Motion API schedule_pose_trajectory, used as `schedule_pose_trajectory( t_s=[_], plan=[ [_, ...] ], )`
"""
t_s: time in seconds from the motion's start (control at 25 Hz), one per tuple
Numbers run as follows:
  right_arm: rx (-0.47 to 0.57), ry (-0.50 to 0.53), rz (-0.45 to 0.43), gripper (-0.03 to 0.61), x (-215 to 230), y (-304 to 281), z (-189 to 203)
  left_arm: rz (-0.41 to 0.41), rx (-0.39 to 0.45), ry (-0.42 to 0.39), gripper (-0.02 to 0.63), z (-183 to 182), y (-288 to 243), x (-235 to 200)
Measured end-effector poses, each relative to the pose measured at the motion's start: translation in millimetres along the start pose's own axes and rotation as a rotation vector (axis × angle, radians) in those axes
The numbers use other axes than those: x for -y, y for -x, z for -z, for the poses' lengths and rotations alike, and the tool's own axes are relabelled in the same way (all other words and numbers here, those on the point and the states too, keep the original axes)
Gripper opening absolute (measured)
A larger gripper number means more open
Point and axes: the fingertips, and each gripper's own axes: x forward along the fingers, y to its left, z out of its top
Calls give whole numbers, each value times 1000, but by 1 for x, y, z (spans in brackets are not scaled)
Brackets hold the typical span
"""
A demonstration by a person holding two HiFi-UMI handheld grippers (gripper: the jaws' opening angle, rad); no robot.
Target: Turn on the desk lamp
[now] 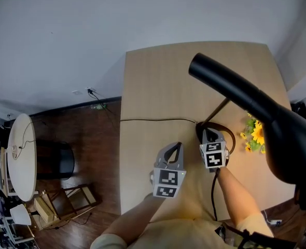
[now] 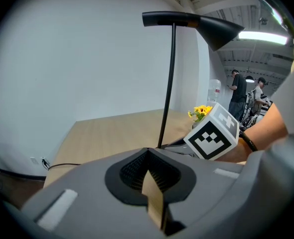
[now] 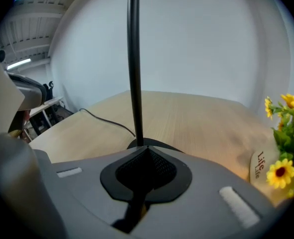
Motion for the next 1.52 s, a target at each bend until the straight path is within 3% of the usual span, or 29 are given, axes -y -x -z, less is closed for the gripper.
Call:
schedule_pose_trajectory(
  t_s=[0.16, 0.48, 1.04, 1.52],
  plan=[
    [7, -22, -14, 0, 1, 0, 0, 7, 7, 3, -2, -1, 3, 5],
    [125, -64, 22, -2, 1, 33, -22, 18, 54, 7, -2, -15, 13, 9],
    [305, -67, 37, -2, -33, 140, -59, 35, 157, 22, -2, -37, 65, 16],
    [419, -77, 32, -2, -76, 235, -62, 69, 276, 16, -2, -55, 142, 30]
  ],
)
